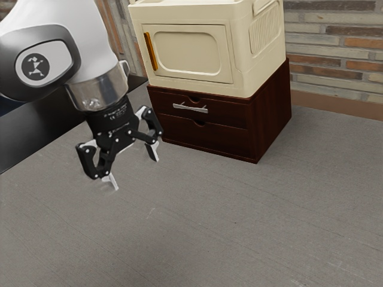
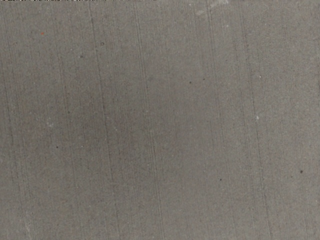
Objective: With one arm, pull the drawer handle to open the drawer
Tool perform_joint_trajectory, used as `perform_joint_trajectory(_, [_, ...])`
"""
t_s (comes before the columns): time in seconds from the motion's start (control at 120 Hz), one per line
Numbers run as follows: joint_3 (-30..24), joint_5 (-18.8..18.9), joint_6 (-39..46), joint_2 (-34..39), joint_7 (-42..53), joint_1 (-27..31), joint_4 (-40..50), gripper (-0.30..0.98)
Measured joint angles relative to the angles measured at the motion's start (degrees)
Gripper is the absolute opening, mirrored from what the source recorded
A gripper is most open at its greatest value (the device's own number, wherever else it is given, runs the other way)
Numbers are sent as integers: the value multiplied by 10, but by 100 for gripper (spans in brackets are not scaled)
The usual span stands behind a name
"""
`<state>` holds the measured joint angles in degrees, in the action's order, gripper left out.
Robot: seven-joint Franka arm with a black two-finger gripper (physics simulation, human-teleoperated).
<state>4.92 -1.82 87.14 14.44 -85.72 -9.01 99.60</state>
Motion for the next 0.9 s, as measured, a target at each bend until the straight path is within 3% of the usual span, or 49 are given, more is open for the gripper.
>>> perform_joint_trajectory(0.267, [1,9,30,-8,-6,34,16,69])
perform_joint_trajectory(0.417, [2,9,77,-56,-17,62,13,69])
perform_joint_trajectory(0.667, [1,10,120,-162,-27,94,-91,69])
perform_joint_trajectory(0.9, [10,12,198,-183,-16,101,-89,69])
